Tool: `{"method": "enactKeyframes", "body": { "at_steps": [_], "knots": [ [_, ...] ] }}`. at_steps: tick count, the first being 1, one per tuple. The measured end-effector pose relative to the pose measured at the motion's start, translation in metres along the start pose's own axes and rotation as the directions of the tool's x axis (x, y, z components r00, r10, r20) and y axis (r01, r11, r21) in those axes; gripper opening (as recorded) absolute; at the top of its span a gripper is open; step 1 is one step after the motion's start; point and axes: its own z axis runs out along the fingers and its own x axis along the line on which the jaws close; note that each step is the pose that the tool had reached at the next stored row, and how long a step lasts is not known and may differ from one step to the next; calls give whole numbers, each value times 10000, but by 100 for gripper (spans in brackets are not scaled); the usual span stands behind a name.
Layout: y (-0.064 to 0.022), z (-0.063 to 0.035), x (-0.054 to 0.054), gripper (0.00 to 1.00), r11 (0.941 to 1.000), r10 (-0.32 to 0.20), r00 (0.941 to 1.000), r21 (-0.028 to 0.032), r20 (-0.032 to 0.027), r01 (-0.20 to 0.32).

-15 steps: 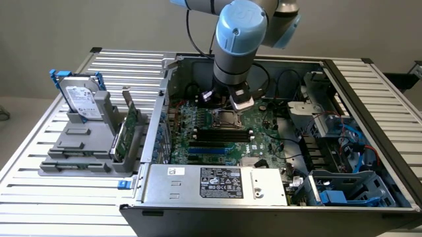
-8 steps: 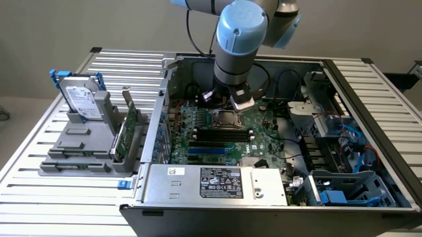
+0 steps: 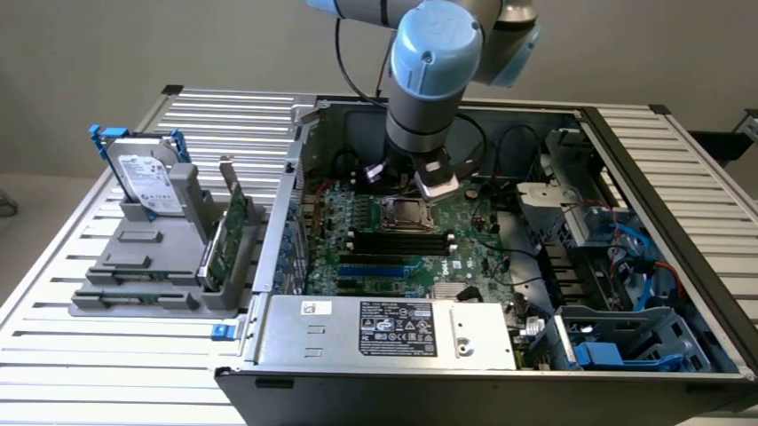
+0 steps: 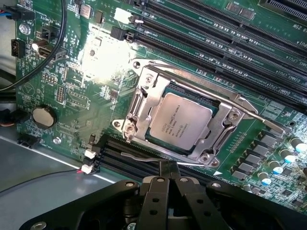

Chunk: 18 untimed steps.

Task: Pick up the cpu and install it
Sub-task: 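Install the first cpu locking lever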

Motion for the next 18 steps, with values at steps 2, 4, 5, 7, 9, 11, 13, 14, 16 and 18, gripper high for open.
{"method": "enactKeyframes", "body": {
  "at_steps": [2, 4, 5, 7, 9, 11, 13, 14, 16, 18],
  "knots": [
    [0, 2, 8, 11, 10000, 1, 10000, -11, 5, -1],
    [-4, 6, 17, 11, 10000, 1, 10000, -21, 9, -1],
    [-7, 8, 21, 11, 10000, 2, 10000, -26, 10, -2],
    [-12, 12, 29, 11, 10000, 1, 10000, -39, 15, -1],
    [-16, 15, 37, 11, 10000, 0, 10000, -53, 21, 0],
    [-18, 18, 43, 11, 10000, 0, 10000, -65, 25, 0],
    [-19, 19, 48, 11, 10000, 0, 10000, -77, 30, 0],
    [-19, 20, 52, 11, 10000, 0, 10000, -83, 33, 1],
    [-19, 21, 60, 11, 10000, -1, 10000, -91, 36, 1],
    [-19, 23, 67, 11, 10000, 1, 10000, -99, 40, 0]
  ]
}}
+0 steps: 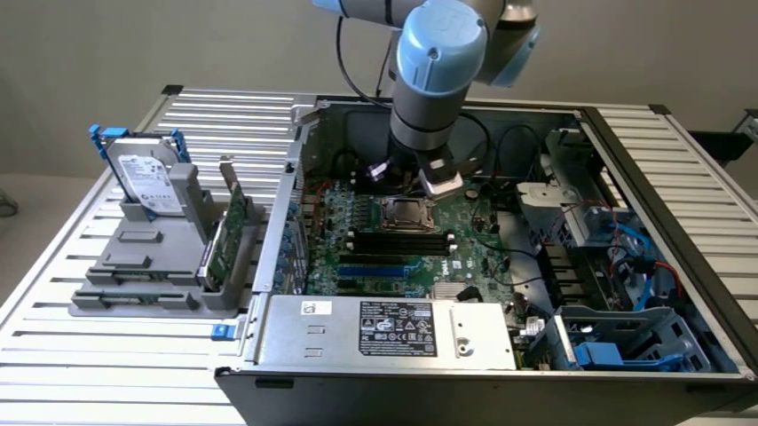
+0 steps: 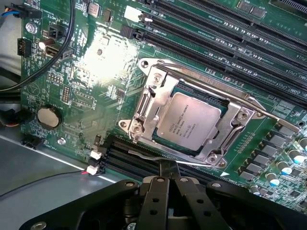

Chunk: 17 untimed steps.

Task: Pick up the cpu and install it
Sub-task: 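Install the first cpu locking lever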

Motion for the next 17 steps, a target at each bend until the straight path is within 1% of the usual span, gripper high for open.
{"method": "enactKeyframes", "body": {
  "at_steps": [6, 9, 14, 17],
  "knots": [
    [-2, 6, 21, 11, 10000, 0, 10000, -38, 15, 0],
    [-4, 9, 30, 11, 10000, 0, 10000, -78, 30, 0],
    [-6, 13, 41, 11, 9999, 0, 10000, -160, 63, 1],
    [-7, 14, 46, 11, 9998, 0, 10000, -196, 77, 1]
  ]
}}
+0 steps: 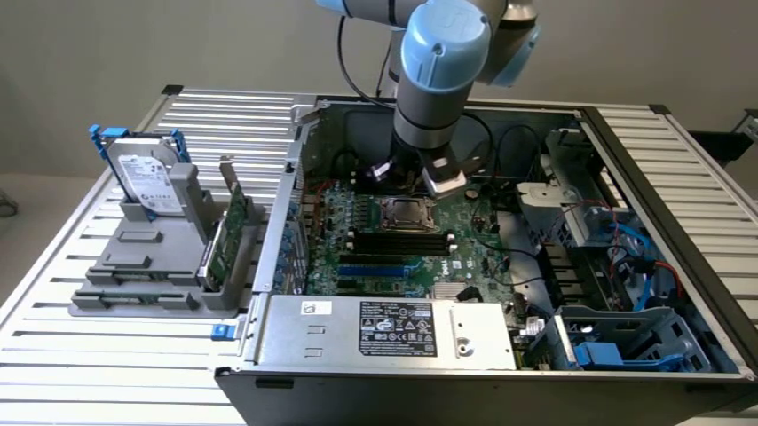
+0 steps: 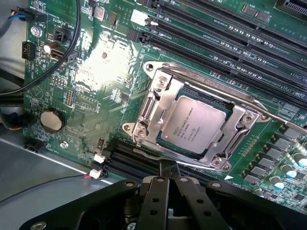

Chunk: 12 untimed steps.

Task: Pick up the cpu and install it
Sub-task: 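Install the first cpu locking lever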

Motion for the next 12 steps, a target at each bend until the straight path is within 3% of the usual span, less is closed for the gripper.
{"method": "enactKeyframes", "body": {
  "at_steps": [12],
  "knots": [
    [-1, 3, 20, 11, 10000, 0, 10000, -86, 34, 1]
  ]
}}
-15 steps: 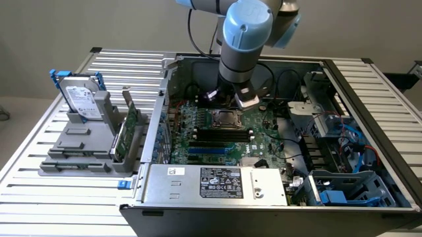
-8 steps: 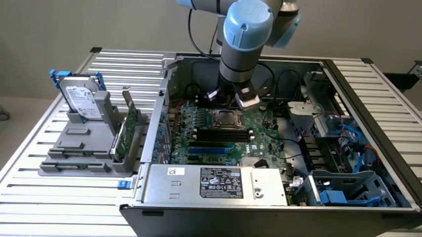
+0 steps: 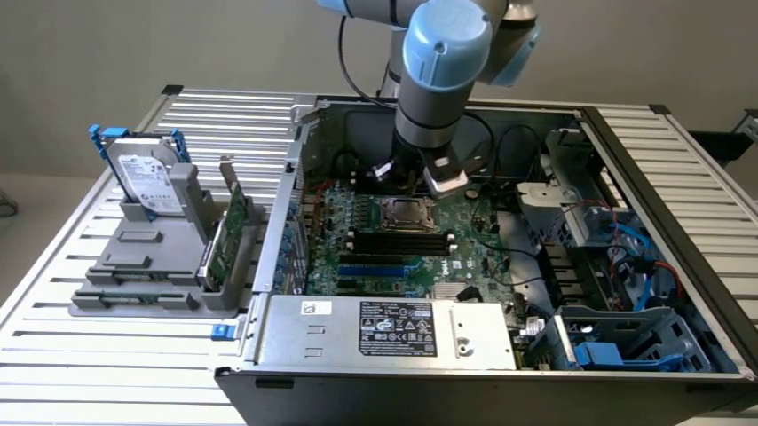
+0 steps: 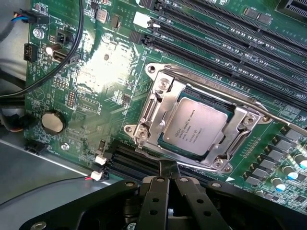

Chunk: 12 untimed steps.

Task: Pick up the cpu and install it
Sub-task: 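Install the first cpu locking lever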

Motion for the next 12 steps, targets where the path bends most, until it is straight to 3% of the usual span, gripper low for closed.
{"method": "enactKeyframes", "body": {
  "at_steps": [12],
  "knots": [
    [5, 2, 23, 11, 9999, 0, 10000, -118, 48, 1]
  ]
}}
